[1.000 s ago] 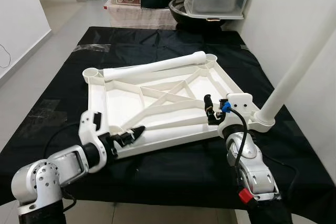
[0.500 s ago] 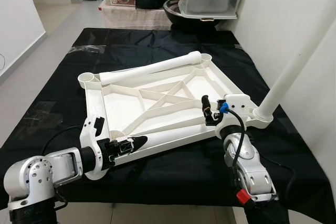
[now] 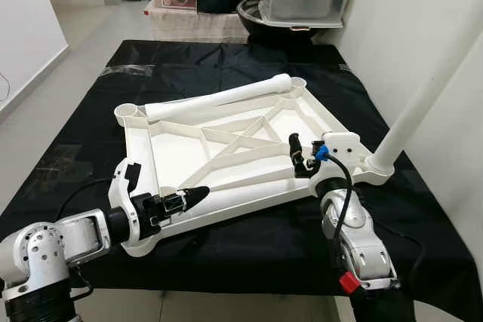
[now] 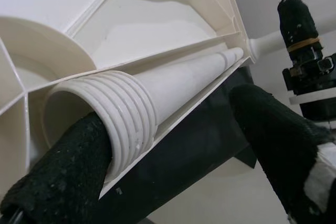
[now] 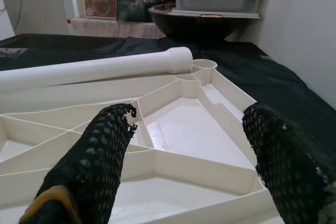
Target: Building children table
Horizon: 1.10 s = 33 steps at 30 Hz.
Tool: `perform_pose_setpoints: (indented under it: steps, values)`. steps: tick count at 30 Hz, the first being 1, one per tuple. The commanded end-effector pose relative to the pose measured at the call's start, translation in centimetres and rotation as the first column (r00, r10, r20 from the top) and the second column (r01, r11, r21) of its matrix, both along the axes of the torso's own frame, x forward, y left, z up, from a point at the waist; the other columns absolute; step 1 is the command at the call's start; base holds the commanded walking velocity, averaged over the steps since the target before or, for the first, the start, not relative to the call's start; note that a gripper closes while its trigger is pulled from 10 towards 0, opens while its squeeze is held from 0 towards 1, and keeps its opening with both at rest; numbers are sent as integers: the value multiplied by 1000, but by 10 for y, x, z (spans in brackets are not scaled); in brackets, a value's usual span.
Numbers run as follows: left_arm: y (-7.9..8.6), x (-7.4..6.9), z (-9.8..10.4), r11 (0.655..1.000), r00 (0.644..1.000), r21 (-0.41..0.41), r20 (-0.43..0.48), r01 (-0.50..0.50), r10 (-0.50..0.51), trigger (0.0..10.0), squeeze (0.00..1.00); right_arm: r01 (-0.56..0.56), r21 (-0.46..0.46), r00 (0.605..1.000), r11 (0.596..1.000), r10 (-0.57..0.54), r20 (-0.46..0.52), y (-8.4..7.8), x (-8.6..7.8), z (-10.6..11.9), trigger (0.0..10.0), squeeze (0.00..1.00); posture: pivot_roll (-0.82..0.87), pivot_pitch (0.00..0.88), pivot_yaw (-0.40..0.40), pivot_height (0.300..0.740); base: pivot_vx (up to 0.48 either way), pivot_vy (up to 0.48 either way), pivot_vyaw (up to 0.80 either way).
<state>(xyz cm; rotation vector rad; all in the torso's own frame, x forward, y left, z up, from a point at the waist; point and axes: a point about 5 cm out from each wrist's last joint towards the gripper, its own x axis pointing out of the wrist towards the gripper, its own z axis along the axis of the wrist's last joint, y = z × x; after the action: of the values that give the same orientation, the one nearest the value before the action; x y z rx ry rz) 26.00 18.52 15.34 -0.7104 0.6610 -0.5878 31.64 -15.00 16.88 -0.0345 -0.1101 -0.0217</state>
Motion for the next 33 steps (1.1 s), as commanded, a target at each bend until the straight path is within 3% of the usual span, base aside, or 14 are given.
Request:
perform_pose_setpoints:
  steps: [1,14,19,22,25,33]
  values:
    - [-1,0,-1,1000,1000,-21,-1,3,-3,10000,0,2,5,1000,1000,-2,2,0,-1,3,10000,0,110,48,-40,740,0,0,0]
    - [-7,4,-23,995,998,-98,-67,-22,16,10000,0,1,8,1000,1000,-1,31,-4,-2,15,10000,0,77,72,-47,740,0,0,0]
    - [-10,17,-19,992,999,-121,-51,-25,19,10000,0,-4,9,999,1000,3,36,-2,-3,18,10000,0,67,77,-50,740,0,0,0]
    - [-15,24,-3,989,1000,-148,16,3,0,10000,0,-6,9,999,1000,6,38,-2,-3,19,10000,0,66,77,-49,740,0,0,0]
    - [-22,29,26,980,991,-189,130,56,-31,10000,0,-6,8,999,1000,5,35,-2,-3,19,10000,0,70,76,-49,740,0,0,0]
    - [-31,27,35,975,984,-200,167,98,-64,10000,0,-9,13,1000,1000,9,28,0,-3,17,10000,0,80,77,-50,740,0,0,0]
